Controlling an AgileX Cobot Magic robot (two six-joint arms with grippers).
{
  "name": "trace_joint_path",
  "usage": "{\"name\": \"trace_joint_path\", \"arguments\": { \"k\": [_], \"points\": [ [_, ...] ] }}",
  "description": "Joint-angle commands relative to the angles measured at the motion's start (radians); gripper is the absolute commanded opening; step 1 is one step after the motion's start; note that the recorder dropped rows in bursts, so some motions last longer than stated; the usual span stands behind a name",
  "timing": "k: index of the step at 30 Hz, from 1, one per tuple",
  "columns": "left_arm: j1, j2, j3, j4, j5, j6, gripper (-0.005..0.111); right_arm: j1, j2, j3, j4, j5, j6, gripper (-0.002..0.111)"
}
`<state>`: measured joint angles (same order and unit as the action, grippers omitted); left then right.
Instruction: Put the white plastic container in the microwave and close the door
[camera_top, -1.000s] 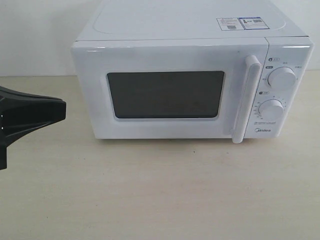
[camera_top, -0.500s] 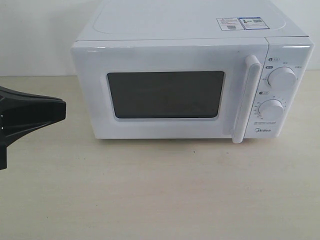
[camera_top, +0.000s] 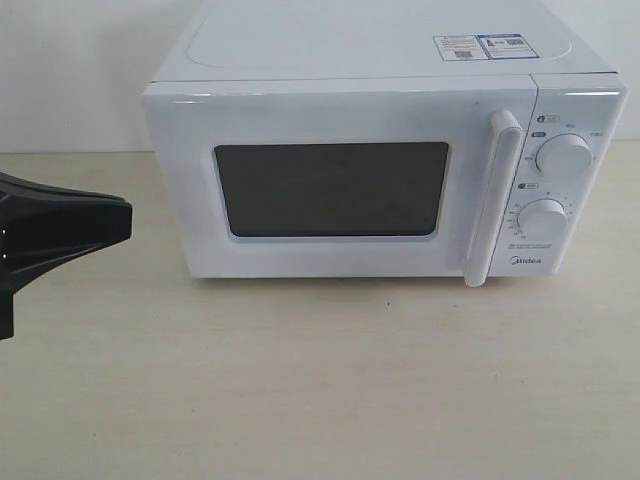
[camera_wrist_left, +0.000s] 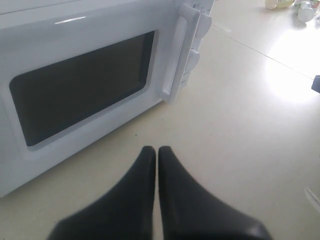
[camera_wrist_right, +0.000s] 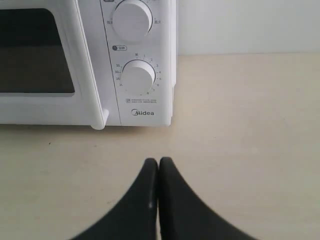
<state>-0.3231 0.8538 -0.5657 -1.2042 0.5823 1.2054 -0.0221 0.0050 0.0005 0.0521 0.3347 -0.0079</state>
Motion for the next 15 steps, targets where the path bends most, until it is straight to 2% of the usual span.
{"name": "trace_joint_path", "arguments": {
  "k": [1, 5, 8, 12, 15],
  "points": [
    [-0.002, -0.009, 0.004, -0.003, -0.01, -0.005, 0.004, -0.007, -0.005, -0.001, -0.007, -0.001, 0.002, 0.0],
    [-0.002, -0.013, 0.004, -0.003, -0.01, -0.005, 0.004, -0.007, -0.005, -0.001, -0.007, -0.001, 0.002, 0.0],
    [0.015, -0.105, 0.004, -0.003, -0.012, -0.005, 0.004, -0.007, -0.005, -0.001, -0.007, -0.001, 0.002, 0.0],
    [0.097, -0.49, 0.024, 0.065, -0.138, -0.008, 0.004, -0.007, -0.005, -0.001, -0.007, -0.001, 0.002, 0.0],
    [0.132, -0.691, 0.059, 0.065, -0.35, -0.1, 0.004, -0.007, -0.005, -0.001, -0.007, -0.001, 0.002, 0.0]
  ]
}}
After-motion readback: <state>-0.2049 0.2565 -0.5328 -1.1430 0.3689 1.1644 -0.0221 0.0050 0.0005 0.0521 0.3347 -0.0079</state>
